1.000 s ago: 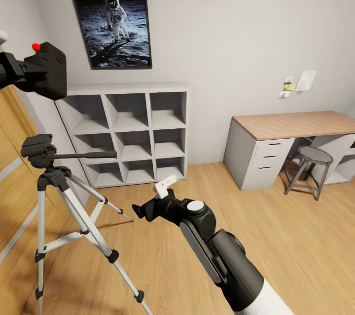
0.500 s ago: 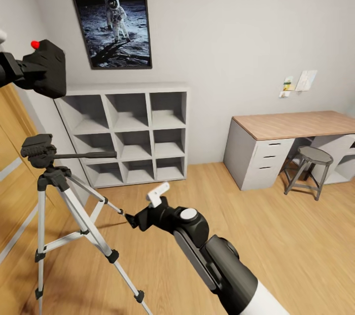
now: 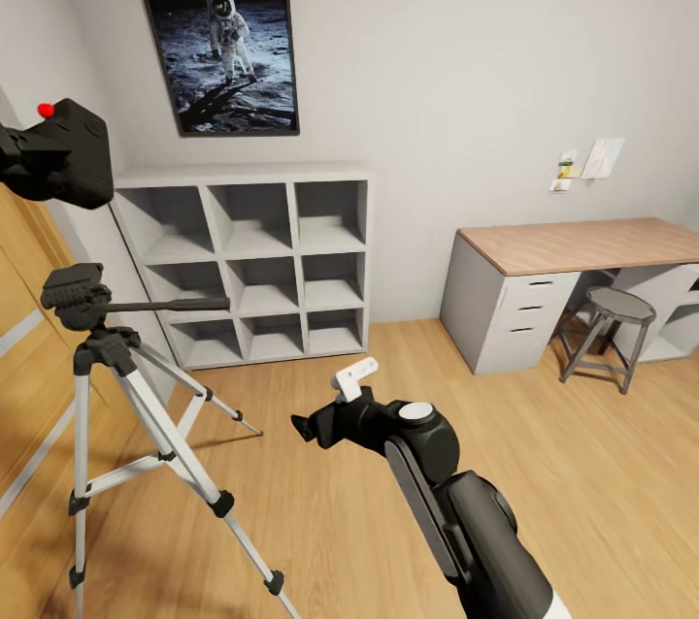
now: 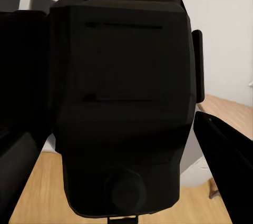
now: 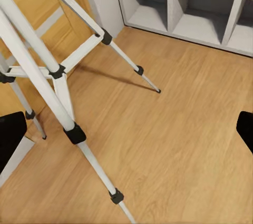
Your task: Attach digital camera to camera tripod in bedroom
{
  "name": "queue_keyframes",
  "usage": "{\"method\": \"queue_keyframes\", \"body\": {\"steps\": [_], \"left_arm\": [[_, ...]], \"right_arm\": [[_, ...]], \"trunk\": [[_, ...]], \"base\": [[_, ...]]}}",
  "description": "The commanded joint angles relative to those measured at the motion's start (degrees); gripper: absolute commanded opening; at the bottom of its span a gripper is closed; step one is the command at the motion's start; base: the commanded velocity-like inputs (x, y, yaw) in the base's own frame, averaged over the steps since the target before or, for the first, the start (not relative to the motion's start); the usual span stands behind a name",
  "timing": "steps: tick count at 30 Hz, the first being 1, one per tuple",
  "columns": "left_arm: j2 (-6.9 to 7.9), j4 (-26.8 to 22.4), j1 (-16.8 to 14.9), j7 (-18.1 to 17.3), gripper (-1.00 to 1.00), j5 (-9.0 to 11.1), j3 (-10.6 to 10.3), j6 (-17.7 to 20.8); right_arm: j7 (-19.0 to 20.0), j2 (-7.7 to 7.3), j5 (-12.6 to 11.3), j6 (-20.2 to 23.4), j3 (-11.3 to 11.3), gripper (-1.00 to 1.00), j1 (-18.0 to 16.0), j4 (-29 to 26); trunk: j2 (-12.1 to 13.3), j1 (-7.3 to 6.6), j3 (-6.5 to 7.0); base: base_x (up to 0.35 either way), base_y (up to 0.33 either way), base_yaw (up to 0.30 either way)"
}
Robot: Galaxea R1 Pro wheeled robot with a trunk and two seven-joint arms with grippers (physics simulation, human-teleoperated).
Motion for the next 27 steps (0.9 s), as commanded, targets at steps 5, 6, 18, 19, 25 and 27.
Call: {"method": "queue_keyframes", "body": {"steps": [5, 6, 18, 19, 25, 27], "left_arm": [[0.04, -0.1, 0.0, 0.7, -1.0, 0.7, -0.1, -0.1], [0.04, -0.1, 0.0, 0.7, -1.0, 0.7, -0.1, -0.1], [-0.2, -0.1, 0.2, 0.8, -1.0, 0.7, -0.2, 0.0], [-0.24, -0.1, 0.2, 0.8, -1.0, 0.7, -0.2, 0.0], [-0.48, -0.1, 0.3, 0.8, -1.0, 0.6, -1.6, 0.0], [-0.49, -0.1, 0.2, 0.8, -1.0, 0.6, -1.7, 0.0]], "right_arm": [[-0.1, 0.02, -0.3, 0.4, -0.1, 1.0, -0.1, -0.1], [-0.1, 0.02, -0.3, 0.4, -0.1, 1.0, 0.0, -0.1], [-0.1, 0.02, -0.3, 0.5, -0.2, 1.0, 0.0, -0.1], [-0.1, 0.02, -0.3, 0.5, -0.1, 1.0, 0.0, -0.1], [0.1, 0.02, -0.5, 0.4, -0.1, 1.0, 0.0, 0.1], [0.2, 0.02, -0.5, 0.4, 0.0, 1.0, 0.0, 0.2]], "trunk": [[-0.1, 0.04, -0.13], [-0.1, 0.04, -0.13], [-0.1, 0.04, -0.13], [-0.1, 0.04, -0.13], [-0.1, 0.04, -0.13], [-0.1, 0.04, -0.13]], "base": [[0.0, 0.0, 0.083], [0.0, 0.0, 0.177], [0.0, 0.0, 0.242], [0.0, 0.0, 0.268], [0.0, 0.0, 0.269], [0.0, 0.0, 0.135]]}}
